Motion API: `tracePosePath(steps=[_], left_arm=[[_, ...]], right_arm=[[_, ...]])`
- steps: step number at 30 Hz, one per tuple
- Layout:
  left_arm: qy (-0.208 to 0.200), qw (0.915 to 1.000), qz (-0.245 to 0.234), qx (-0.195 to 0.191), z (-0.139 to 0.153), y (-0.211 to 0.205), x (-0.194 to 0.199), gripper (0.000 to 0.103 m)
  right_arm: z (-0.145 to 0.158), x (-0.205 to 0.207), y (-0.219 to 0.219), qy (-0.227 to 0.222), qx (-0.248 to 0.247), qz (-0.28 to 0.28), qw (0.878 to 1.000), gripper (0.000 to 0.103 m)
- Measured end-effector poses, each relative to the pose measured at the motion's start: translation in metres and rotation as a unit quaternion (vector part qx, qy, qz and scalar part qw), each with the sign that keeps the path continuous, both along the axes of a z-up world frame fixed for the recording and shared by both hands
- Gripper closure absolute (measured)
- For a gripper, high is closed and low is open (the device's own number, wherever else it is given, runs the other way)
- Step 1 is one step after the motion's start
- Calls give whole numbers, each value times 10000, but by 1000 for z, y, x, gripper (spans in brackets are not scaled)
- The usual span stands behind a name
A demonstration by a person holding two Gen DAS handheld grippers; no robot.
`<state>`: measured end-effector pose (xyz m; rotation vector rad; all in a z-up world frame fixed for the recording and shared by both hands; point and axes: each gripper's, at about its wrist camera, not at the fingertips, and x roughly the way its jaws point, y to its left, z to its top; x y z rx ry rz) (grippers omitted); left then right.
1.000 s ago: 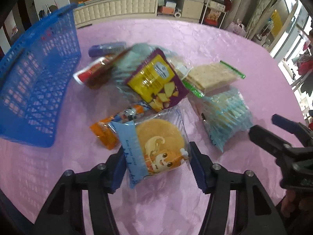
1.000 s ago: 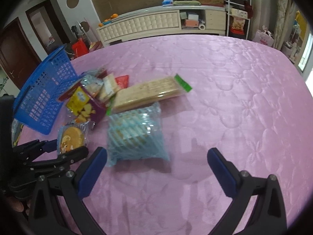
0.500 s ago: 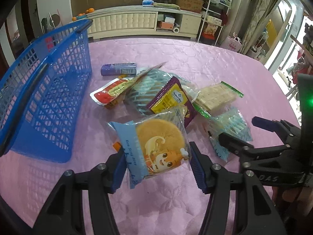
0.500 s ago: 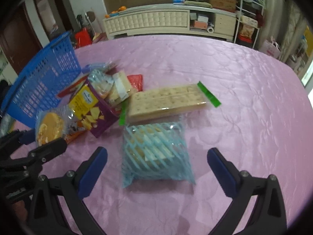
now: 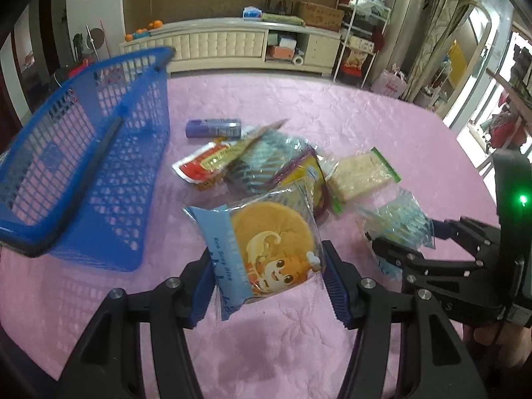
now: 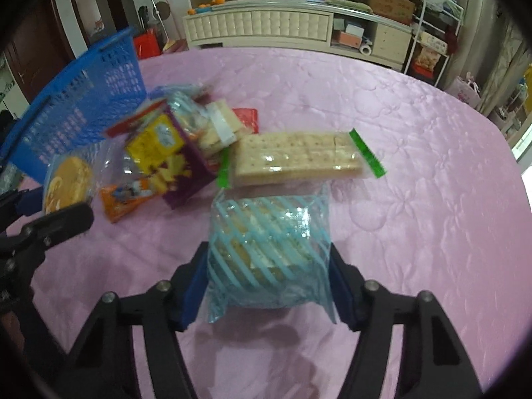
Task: Organize snacks
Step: 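Grasp the cartoon cookie pack with left tool while right tool grasps the blue striped bag, then carry both packs over the blue basket and open both tools to drop them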
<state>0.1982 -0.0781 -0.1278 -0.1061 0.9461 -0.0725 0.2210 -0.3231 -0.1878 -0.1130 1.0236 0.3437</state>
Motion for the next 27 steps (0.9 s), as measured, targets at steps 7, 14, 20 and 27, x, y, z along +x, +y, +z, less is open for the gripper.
tracePosePath(steps=[7, 14, 20, 27], left_arm=[[-408, 9991, -48, -98, 41, 6, -34, 47], [-814, 9966, 71, -51, 83, 21, -67, 47], [-1096, 9940, 50, 23, 109, 41, -88, 47], [-1285, 9914, 158, 172, 133, 79, -96, 47]], right_arm=[[46, -42, 9, -312, 190, -17, 9993, 33], [98, -81, 21, -734, 380, 110, 9965, 33], [132, -91, 36, -1012, 524, 192, 9933, 33], [159, -82, 70, -1158, 705, 337, 9902, 33]])
